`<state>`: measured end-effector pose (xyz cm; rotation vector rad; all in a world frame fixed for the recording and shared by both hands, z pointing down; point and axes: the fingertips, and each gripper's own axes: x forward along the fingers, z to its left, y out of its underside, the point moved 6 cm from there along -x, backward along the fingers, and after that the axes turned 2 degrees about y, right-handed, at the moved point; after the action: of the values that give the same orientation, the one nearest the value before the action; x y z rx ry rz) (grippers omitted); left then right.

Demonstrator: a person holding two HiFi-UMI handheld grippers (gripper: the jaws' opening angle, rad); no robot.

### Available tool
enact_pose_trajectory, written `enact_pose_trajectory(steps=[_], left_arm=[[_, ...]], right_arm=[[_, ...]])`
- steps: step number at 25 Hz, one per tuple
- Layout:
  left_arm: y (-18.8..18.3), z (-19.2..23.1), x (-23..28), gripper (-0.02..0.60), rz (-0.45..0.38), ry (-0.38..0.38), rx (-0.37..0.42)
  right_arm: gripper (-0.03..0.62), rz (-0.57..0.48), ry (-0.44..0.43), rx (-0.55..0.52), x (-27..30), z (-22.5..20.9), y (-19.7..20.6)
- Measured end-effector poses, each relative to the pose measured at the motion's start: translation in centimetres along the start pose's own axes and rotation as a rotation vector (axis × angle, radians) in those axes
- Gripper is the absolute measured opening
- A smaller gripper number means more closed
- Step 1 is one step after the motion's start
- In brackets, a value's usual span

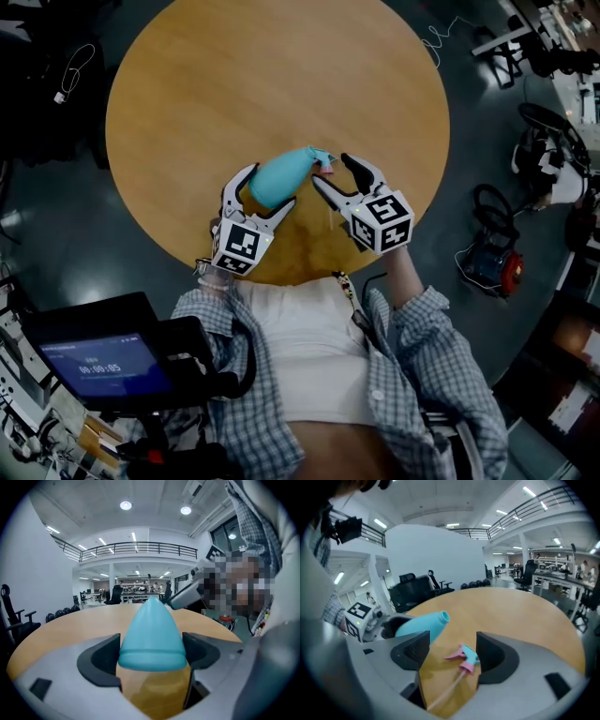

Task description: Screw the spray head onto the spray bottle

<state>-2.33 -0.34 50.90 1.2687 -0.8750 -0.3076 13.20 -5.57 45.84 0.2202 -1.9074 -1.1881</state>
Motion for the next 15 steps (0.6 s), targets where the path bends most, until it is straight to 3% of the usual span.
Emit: enact_pose_trajectory(steps=[2, 4, 8, 12, 15], left_arm=[[0.0, 0.5, -0.3, 0.410, -0.008, -0.017, -0.029], [0.2, 0.9, -0.5, 0.410, 0.004, -0.033, -0.042], [1.7, 0.4, -0.2, 0.410, 0.042, -0.023, -0.039], [1.4, 0.2, -0.6, 0.410, 0.017, -0.031, -0.032], [0.7, 0.2, -1.0, 0.410, -0.013, -0.035, -0.035]], right_arm=[[0.305, 0.032, 0.037, 0.009, 0.0, -1.7, 0.5], [0.259, 0.035, 0.030, 0.048, 0.5, -2.0, 0.7], [0.252, 0.041, -0.007, 0.138, 1.8, -1.1, 1.7], [0.253, -0.020, -0.174, 0.445, 2.0, 0.4, 2.0], [0.253, -0.014, -0.270, 0.562, 3.1, 1.4, 2.5]])
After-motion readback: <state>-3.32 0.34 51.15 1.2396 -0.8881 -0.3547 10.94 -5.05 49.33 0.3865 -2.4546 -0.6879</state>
